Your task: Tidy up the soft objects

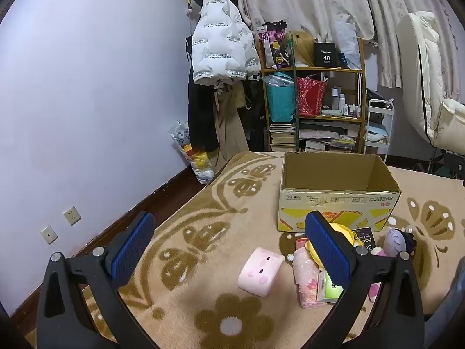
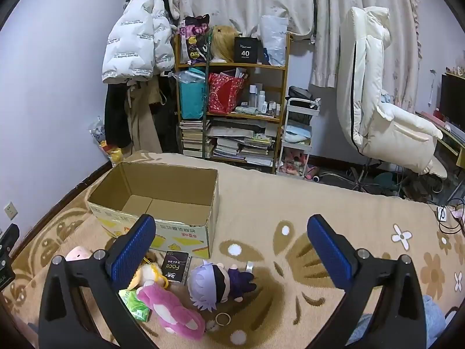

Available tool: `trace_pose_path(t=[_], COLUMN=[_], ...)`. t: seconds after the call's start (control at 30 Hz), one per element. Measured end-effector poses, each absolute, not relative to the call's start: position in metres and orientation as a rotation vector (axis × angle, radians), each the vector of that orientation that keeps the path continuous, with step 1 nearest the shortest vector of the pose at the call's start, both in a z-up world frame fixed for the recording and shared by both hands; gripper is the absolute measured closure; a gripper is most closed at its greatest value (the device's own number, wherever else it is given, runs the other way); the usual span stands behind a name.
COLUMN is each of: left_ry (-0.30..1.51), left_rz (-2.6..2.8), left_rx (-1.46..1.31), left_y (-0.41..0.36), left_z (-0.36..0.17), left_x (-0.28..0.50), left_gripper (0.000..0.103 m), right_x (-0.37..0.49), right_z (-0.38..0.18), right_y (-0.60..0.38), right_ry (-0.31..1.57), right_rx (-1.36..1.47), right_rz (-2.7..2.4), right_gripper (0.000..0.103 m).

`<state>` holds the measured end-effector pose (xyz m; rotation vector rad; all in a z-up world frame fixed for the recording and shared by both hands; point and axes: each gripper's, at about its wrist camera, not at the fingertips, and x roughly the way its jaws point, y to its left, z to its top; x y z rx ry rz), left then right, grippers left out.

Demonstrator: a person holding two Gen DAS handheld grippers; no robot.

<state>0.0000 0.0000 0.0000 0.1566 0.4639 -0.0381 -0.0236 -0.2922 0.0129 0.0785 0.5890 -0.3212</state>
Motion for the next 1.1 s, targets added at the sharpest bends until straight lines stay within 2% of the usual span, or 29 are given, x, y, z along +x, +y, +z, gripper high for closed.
trace_pose_path(t=[1.1], left_ry=[0.468], left_rz=[-0.039], left_rx=[0.16], left_y=[0.0056], left_z=[0.0012], left_x=[0.0005], left_gripper=[0.001], right_x=[-0.0236], right_z=[0.0107], right_y=[-0.2928], right_ry=[0.575], right_rx=[0.091], right_rz=[-0.309], right_gripper=[0.0])
